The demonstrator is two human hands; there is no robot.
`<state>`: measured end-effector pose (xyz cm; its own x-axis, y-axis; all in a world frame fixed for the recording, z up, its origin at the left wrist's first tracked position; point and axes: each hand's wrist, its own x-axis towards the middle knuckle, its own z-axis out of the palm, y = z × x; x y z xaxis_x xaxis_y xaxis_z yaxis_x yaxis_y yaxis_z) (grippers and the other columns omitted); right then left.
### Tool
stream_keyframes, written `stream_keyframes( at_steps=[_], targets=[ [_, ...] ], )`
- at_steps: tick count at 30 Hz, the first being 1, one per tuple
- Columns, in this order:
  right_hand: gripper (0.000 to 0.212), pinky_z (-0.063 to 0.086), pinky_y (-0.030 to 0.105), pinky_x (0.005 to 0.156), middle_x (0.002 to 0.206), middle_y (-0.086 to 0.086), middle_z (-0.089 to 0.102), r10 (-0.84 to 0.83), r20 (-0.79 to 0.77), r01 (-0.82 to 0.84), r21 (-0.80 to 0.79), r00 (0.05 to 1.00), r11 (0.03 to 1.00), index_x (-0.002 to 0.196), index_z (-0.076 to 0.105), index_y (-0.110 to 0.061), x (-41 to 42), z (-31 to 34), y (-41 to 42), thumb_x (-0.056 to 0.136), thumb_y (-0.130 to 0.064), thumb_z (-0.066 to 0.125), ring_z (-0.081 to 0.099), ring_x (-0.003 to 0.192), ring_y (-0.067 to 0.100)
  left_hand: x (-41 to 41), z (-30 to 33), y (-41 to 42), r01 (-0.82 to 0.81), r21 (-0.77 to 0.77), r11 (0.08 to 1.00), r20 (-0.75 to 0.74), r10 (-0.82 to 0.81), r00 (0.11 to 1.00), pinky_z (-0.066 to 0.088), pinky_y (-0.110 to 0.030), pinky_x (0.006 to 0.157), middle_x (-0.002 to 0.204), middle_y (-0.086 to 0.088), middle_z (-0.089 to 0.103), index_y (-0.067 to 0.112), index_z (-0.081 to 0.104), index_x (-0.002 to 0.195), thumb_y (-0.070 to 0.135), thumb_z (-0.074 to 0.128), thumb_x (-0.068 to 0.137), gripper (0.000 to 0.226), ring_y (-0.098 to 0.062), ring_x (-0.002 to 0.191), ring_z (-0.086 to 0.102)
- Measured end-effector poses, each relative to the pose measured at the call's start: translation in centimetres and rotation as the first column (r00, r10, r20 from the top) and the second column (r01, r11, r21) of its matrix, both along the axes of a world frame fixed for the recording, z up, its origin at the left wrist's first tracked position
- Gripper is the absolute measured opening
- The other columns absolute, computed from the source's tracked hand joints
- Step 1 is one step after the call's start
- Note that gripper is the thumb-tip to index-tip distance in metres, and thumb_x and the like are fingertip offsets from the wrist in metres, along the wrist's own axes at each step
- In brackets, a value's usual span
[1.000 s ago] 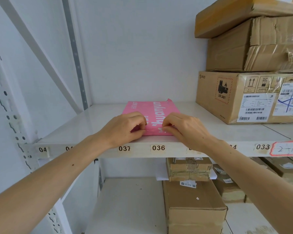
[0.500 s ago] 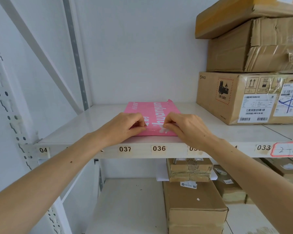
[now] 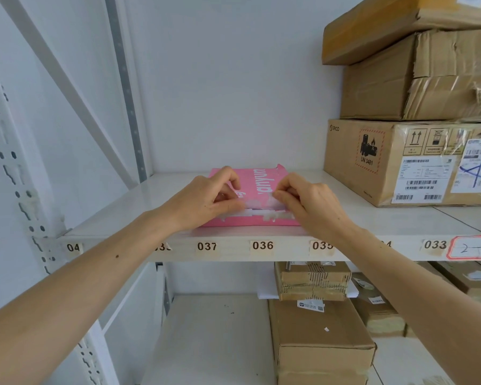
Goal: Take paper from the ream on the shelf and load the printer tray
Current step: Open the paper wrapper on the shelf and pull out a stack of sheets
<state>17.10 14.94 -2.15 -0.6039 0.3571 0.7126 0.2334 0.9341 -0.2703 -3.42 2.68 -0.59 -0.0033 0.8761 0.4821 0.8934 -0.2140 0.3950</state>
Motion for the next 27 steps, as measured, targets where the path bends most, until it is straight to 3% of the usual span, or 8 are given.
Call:
stream_keyframes(
  at_steps=[2, 4, 9, 14, 18, 22, 25, 27],
  targets=[
    [0.013, 0.049, 0.041, 0.06, 0.065, -0.007, 0.059, 0.003, -0.031, -0.003, -0.005, 1.0, 1.0, 0.094, 0.058, -0.01, -0.1, 0.0, 0.0, 0.096, -0.023, 0.054, 0.055, 0.059, 0.025, -0.4, 0.0, -0.1, -0.017, 0.012, 1.0, -0.055, 0.017, 0.998, 0.052, -0.028, 0.086, 0.092, 0.008, 0.075, 0.026, 0.045, 0.099, 0.035, 0.073, 0.082, 0.034, -0.009, 0.089, 0.068],
    [0.015, 0.051, 0.043, 0.06, 0.068, -0.008, 0.061, 0.001, -0.049, -0.001, 0.006, 0.999, 1.0, 0.095, 0.059, -0.008, -0.2, -0.1, -0.1, 0.096, -0.022, 0.055, 0.059, 0.061, 0.025, -0.6, 0.0, -0.1, -0.002, 0.084, 0.996, -0.079, 0.009, 0.997, 0.054, -0.035, 0.084, 0.09, 0.003, 0.076, 0.018, 0.047, 0.097, 0.023, 0.071, 0.086, 0.027, -0.008, 0.087, 0.07],
    [0.011, 0.055, 0.044, 0.064, 0.104, 0.003, 0.07, 0.074, -0.093, -0.063, 0.125, 0.993, 0.99, 0.104, 0.057, -0.007, -0.1, -0.6, -0.9, 0.096, -0.013, 0.055, 0.068, 0.087, 0.025, -0.9, 0.2, 0.3, 0.066, 0.12, 0.991, 0.063, -0.074, 0.995, 0.056, -0.026, 0.081, 0.1, 0.001, 0.074, 0.018, 0.05, 0.085, 0.014, 0.066, 0.09, 0.017, 0.002, 0.096, 0.069],
    [0.023, 0.048, 0.047, 0.082, 0.127, 0.019, 0.057, 0.08, 0.055, -0.094, 0.314, 0.995, 0.945, 0.08, 0.072, -0.008, -0.1, -1.0, -1.1, 0.074, 0.012, 0.062, 0.056, 0.109, 0.039, -1.9, 0.7, 0.6, 0.208, -0.021, 0.978, 0.142, -0.203, 0.969, 0.05, -0.023, 0.093, 0.121, 0.0, 0.067, 0.009, 0.06, 0.079, -0.001, 0.063, 0.089, 0.015, -0.009, 0.113, 0.064],
    [0.02, 0.044, 0.045, 0.087, 0.127, 0.017, 0.058, 0.048, 0.06, -0.066, 0.333, 0.997, 0.941, 0.088, 0.077, -0.013, 0.0, -1.4, -0.9, 0.078, -0.001, 0.064, 0.054, 0.111, 0.036, -2.0, 0.9, 0.5, 0.248, -0.089, 0.965, 0.16, -0.232, 0.959, 0.046, -0.021, 0.1, 0.127, 0.001, 0.065, 0.019, 0.077, 0.097, 0.001, 0.064, 0.089, 0.023, -0.005, 0.12, 0.059],
    [0.019, 0.043, 0.043, 0.089, 0.129, 0.014, 0.056, 0.016, 0.083, -0.041, 0.305, 0.996, 0.952, 0.095, 0.077, -0.013, 0.1, -1.5, -0.9, 0.08, -0.011, 0.065, 0.051, 0.115, 0.031, -1.9, 1.0, 0.5, 0.197, -0.106, 0.975, 0.13, -0.183, 0.974, 0.048, -0.029, 0.1, 0.121, 0.008, 0.068, 0.027, 0.07, 0.115, 0.005, 0.066, 0.088, 0.035, -0.002, 0.115, 0.061],
    [0.017, 0.04, 0.042, 0.093, 0.131, 0.012, 0.055, 0.038, 0.096, -0.061, 0.249, 0.995, 0.967, 0.092, 0.077, -0.014, 0.1, -1.4, -1.0, 0.079, -0.01, 0.066, 0.049, 0.118, 0.03, -1.7, 1.0, 0.4, 0.141, -0.091, 0.986, 0.103, -0.132, 0.986, 0.049, -0.042, 0.093, 0.112, 0.001, 0.073, 0.039, 0.067, 0.114, 0.013, 0.069, 0.087, 0.037, -0.021, 0.096, 0.067],
    [0.014, 0.037, 0.038, 0.095, 0.131, 0.009, 0.053, 0.075, 0.1, -0.095, 0.207, 0.992, 0.974, 0.088, 0.077, -0.015, 0.1, -1.3, -1.1, 0.08, -0.01, 0.066, 0.046, 0.119, 0.026, -1.3, 0.8, 0.4, 0.127, -0.054, 0.99, 0.115, -0.12, 0.986, 0.05, -0.039, 0.088, 0.11, 0.002, 0.074, 0.043, 0.066, 0.11, 0.014, 0.073, 0.083, 0.039, -0.034, 0.094, 0.064]
  ],
)
